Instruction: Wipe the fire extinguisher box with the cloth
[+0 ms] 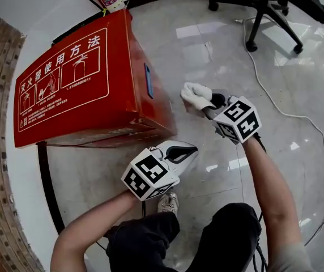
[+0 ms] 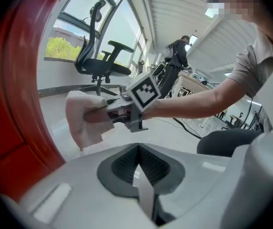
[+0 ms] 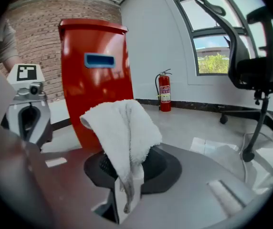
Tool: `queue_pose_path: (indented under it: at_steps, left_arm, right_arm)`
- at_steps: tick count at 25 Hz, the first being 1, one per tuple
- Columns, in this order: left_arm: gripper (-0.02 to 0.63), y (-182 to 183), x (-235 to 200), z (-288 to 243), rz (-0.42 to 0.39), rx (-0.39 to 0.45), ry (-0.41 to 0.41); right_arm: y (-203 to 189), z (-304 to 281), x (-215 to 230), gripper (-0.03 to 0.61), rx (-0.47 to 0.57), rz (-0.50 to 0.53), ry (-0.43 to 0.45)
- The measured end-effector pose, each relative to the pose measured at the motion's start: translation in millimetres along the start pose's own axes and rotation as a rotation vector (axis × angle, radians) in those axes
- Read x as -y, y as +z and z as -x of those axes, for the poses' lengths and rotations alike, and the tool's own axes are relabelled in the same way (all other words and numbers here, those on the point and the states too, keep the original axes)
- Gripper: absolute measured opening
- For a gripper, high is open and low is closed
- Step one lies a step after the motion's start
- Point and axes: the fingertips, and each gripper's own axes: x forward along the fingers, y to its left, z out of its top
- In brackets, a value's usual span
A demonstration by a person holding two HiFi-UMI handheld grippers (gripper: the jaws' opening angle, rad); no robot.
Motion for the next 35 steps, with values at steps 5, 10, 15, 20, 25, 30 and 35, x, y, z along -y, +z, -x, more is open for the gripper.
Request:
queue_pose_path:
  at_steps: [5,10,15,20,25,30,35]
  left_arm:
    - [0.0,-31.9,-11.9,-6.0,-0.007,-0.135,0.086]
    - [0.0,-54.7,-36.6,-2.2,0.118,-0.197,0.197]
    - [0.0,-70.4,-29.4,-9.3,0.141,-0.234,0.185]
    - [0.0,-77.8,-17.2,-16.0,0.152,-0.249,0.12]
    - [0.0,-80.1,-11.5,-16.3,0.136,-0.284,0.1]
    - [0.0,-86.8,-1.9,-13.3,0.152,-0.334,0.09]
    - [0.0,-90.5,4.8,-9.3,0.172,-0.358,0.108]
  right_arm:
    - [-39.9,-73.2,22.7,0.098,-0.055,-0.107,-0.044]
    - [-65.3,-128.6,32.0,0.098,-0.06,-0.182,-0.064]
    - [-65.9,-161.4,44.6,0.098,-0.023,-0.214,-0.11]
    - [-82.2,-186.6,28.5,0.097,-0.062,-0.261,0.016]
    - [-91.3,-176.0,13.8,0.092,-0.105,-0.271,0.137]
    - [-106.1,-153.8,-17.6,0.091,-0.147,-0.251,0.254]
    - [-118.2,-126.9,-53.0,0.091,-0.176,-0.227,0.355]
